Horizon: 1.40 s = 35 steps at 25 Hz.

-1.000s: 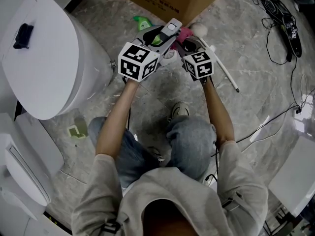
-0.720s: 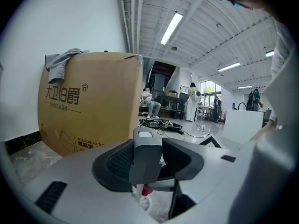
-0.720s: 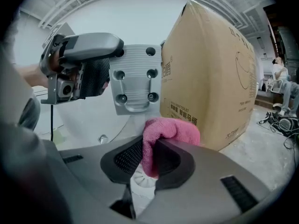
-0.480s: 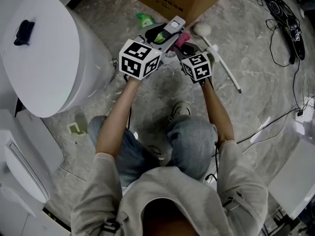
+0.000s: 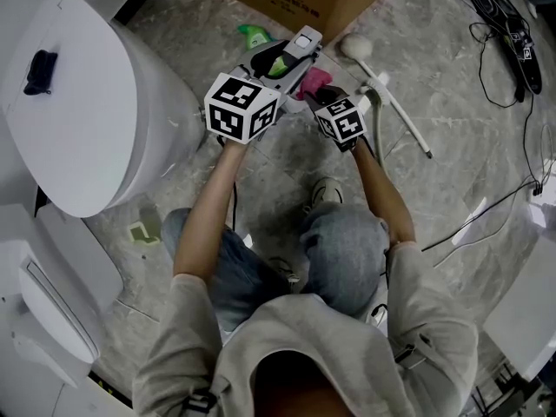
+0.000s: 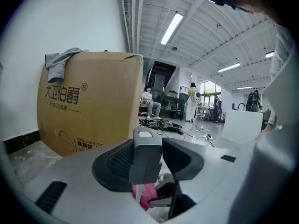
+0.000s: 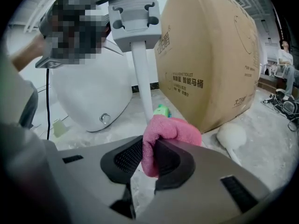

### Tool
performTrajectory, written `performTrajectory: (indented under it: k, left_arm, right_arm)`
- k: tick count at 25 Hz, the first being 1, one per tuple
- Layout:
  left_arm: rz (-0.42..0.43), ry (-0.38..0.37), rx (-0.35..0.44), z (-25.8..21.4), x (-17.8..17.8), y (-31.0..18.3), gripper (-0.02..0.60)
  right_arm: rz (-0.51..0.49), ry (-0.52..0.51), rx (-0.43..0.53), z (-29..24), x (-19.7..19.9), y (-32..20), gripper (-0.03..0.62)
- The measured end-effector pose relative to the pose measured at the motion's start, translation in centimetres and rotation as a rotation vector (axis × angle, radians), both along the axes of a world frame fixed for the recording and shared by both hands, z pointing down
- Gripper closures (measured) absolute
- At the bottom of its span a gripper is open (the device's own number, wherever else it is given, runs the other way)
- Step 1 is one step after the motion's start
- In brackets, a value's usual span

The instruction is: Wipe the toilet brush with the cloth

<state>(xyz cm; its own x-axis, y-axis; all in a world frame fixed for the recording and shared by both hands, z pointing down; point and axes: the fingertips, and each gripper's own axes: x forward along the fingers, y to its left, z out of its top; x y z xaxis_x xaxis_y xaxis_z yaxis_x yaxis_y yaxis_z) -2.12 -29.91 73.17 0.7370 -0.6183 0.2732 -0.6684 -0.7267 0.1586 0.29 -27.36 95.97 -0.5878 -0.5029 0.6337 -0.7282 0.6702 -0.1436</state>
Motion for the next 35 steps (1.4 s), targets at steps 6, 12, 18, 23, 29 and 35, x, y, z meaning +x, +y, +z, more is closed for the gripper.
performTrajectory:
  k: [6, 12, 18, 23, 29, 35]
  left_arm:
    - [0.003, -0.006, -0.002, 0.1, 0.0, 0.0, 0.373]
    - [0.001, -0.003, 0.001, 0.1, 0.0, 0.1, 0.373]
    - [-0.001, -0.002, -0.002, 0.2, 0.1, 0.1, 0.374]
    - [-0.007, 0.006, -0.003, 0.1, -0.1, 0.0, 0.374]
    - [-0.009, 0.013, -0.004, 0.1, -0.2, 0.1, 0.374]
    - [-0.007, 0.016, -0.006, 0.1, -0.2, 0.2, 0.373]
  right_arm:
    - [0.020, -0.007, 0.080, -3.1, 1.6, 0.4, 0.508]
    - [0.036, -0.044, 0.179, -8.3, 3.0, 0.2, 0.508]
    - [0.003, -0.113, 0.198, -11.7, 1.0, 0.7, 0.508]
    - [-0.013, -0.114, 0.173, -10.6, -0.8, 0.9, 0.508]
    - [-0.019, -0.098, 0.133, -8.6, -1.3, 0.8, 0.508]
    - [-0.016, -0.084, 0.066, -5.6, -1.3, 0.6, 0.508]
